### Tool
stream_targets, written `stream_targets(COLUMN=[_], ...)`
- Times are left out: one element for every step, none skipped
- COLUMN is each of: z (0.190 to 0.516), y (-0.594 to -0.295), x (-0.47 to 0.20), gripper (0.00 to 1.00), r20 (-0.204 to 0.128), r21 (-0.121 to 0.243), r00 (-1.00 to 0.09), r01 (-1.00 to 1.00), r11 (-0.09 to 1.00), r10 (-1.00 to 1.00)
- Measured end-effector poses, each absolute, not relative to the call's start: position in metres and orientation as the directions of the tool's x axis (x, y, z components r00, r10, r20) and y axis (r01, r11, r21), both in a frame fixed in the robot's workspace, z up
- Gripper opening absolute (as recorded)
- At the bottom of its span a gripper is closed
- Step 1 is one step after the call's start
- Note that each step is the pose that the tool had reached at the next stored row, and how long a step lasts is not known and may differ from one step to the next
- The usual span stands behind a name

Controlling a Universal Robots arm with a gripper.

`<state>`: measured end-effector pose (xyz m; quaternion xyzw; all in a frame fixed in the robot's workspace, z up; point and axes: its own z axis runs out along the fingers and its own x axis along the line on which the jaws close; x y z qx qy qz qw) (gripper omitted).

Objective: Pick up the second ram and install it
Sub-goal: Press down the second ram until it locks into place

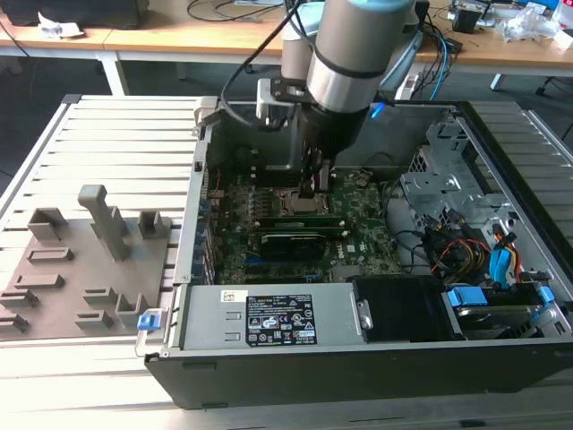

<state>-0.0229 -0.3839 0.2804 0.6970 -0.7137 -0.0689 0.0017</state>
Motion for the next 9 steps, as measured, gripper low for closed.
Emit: stream_targets(z=[0.2879, 0.2912, 0.2918, 0.2918, 0.2919, 0.2919, 0.2919, 0.2919, 0.2920], y=[-0.3838, -0.3837, -0.3837, -0.3837, -0.3837, -0.3837, -0.3837, -0.3837, -0.3837], x=[-0.0229, -0.0229, -0.0229, -0.0229, -0.0229, -0.0229, -0.0229, -0.0229, -0.0229], gripper=[0.11, 0.11, 0.11, 0.11, 0.11, 0.11, 0.11, 0.11, 0.11], r20=[-0.093, -0.093, -0.093, -0.093, -0.093, -0.093, -0.093, -0.093, -0.093], r21=[0.100, 0.101, 0.100, 0.100, 0.101, 0.101, 0.100, 0.101, 0.101], r00=[-0.028, -0.028, -0.028, -0.028, -0.028, -0.028, -0.028, -0.028, -0.028], r01=[-0.995, -0.995, -0.995, -0.995, -0.995, -0.995, -0.995, -0.995, -0.995], r11=[0.019, 0.019, 0.019, 0.019, 0.019, 0.019, 0.019, 0.019, 0.019], r10=[-0.995, -0.995, -0.995, -0.995, -0.995, -0.995, -0.995, -0.995, -0.995])
